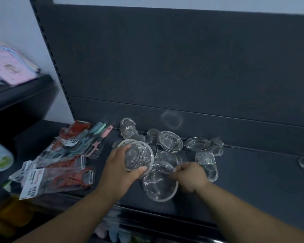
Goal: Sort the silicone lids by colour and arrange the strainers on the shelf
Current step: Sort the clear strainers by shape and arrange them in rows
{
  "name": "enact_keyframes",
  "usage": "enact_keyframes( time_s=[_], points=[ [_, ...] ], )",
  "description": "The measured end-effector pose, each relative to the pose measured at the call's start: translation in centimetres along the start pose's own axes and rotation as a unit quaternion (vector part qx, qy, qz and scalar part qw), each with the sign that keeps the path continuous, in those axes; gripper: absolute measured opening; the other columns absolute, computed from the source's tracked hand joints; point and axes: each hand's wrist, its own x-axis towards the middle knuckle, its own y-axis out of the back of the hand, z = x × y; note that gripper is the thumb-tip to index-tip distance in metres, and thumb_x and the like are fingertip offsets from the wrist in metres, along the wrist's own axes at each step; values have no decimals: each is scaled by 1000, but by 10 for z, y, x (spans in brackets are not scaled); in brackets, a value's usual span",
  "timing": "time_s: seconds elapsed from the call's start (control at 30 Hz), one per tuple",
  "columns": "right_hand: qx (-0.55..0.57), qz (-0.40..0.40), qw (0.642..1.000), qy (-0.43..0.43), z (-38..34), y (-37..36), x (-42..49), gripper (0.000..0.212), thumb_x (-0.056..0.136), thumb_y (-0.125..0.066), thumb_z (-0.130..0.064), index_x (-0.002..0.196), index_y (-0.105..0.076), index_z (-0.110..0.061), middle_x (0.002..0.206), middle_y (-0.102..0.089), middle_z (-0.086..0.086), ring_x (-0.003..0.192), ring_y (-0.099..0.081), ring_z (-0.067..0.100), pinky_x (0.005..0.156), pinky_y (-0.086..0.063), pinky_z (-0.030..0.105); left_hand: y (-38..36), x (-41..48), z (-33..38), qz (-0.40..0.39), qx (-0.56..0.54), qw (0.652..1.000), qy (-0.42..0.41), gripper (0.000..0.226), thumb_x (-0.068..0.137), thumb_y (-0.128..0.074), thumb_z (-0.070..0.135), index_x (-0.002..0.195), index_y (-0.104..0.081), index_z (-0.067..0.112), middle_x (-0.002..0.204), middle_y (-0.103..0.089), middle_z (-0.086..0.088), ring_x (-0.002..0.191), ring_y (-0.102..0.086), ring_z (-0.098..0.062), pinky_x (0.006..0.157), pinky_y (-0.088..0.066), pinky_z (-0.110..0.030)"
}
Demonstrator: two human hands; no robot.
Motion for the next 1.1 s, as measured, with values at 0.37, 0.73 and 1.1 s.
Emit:
enact_keyframes(
  time_s=[0.37, 0.73, 1.1],
  points=[
    [-106, -5, 932, 347, 49, -11, -40, 21, 69, -76, -34, 85, -62, -33, 124, -50, -32, 112, -52, -9, 93, -42, 14, -2, -10, -2, -61, -5, 998, -10, 82, 72, -78, 42, 141, -36, 27, 139, -34, 10, 120, -36, -3, 99, -29, -19],
    [-211, 15, 941, 264, 43, -24, -35, 57, 78, -68, -51, 128, -49, -31, 141, -41, -14, 128, -41, 9, 108, -34, 25, 3, -18, -11, -75, -13, 997, -10, 83, 70, -80, 41, 140, -39, 25, 137, -38, 9, 119, -40, -5, 99, -30, -18],
    [-135, 78, 961, 230, 32, 3, -48, 58, 70, -73, -47, 124, -57, -32, 121, -58, -11, 111, -52, 4, 93, -37, 12, -11, -16, 19, -35, -20, 999, -27, 77, 69, -81, 38, 135, -42, 28, 132, -40, 11, 112, -39, -2, 94, -32, -19]
  ],
)
